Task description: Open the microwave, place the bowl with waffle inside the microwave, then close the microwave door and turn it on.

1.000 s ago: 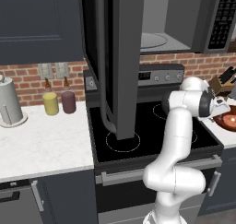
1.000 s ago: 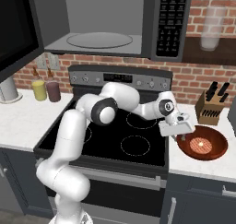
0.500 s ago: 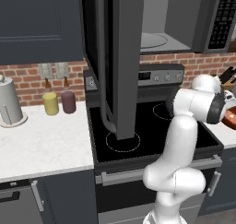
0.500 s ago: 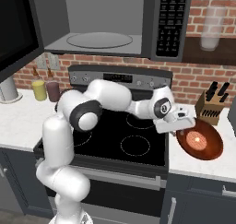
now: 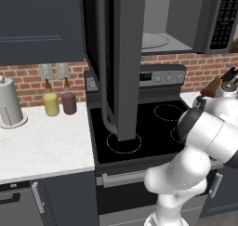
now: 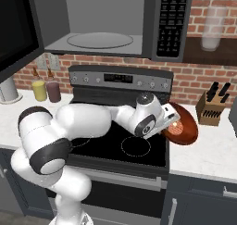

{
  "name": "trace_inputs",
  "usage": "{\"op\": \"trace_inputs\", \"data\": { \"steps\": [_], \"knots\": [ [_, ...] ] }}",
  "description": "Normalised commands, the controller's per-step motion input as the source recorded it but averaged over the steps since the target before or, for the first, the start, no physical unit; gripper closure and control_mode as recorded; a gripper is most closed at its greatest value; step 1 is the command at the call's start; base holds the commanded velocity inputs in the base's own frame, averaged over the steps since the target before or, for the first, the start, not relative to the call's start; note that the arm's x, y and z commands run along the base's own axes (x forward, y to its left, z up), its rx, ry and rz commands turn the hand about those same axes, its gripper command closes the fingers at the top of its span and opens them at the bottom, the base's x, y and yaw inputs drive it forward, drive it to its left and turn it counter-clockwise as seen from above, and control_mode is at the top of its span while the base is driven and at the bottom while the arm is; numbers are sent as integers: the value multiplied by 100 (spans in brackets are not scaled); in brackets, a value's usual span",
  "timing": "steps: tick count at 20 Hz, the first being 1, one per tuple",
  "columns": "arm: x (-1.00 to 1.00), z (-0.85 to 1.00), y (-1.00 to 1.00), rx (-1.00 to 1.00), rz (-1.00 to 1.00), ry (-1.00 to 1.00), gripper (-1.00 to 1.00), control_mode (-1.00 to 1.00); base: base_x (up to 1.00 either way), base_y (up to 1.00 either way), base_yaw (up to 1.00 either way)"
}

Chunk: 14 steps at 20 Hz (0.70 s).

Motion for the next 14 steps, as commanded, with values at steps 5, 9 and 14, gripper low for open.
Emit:
{"op": "trace_inputs", "data": {
  "steps": [5,9,14],
  "knots": [
    [-32,69,51,0,73,-16,100,-100,0,0,0],
    [-35,76,51,-1,74,-10,100,-100,0,0,0],
    [-61,87,51,-8,59,-1,100,-100,0,0,0]
  ]
}}
